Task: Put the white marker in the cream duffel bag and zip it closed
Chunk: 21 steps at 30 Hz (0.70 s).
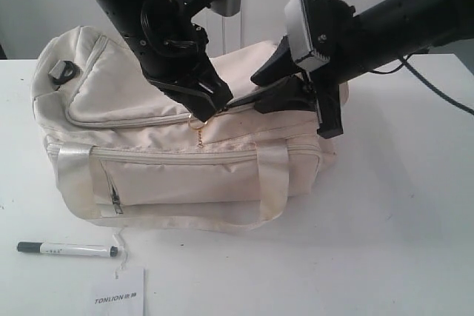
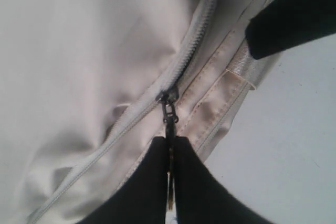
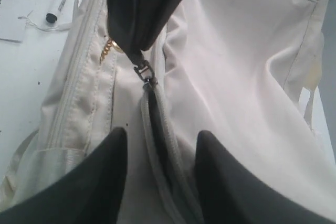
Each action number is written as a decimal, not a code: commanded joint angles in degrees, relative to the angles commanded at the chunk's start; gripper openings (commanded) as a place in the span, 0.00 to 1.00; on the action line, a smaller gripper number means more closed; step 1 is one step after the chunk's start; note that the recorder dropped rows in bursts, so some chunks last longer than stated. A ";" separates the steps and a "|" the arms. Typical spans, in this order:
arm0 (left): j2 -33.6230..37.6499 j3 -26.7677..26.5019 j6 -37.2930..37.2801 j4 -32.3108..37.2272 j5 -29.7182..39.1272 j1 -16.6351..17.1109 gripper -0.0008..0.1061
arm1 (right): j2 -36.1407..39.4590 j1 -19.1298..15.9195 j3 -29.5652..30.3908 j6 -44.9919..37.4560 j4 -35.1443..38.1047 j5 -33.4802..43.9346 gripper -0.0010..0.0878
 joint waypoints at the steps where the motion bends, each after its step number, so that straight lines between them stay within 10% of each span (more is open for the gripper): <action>1: 0.00 0.00 0.00 0.00 0.00 0.00 0.01 | 0.13 0.00 0.00 0.00 0.00 -0.10 0.27; 4: 0.00 0.00 0.00 0.00 0.00 0.00 0.01 | -0.21 0.00 0.00 0.00 -0.68 -1.71 0.01; 21: 0.00 0.00 0.00 2.90 3.02 0.00 0.01 | -0.58 0.00 0.00 0.70 -3.53 -6.98 0.01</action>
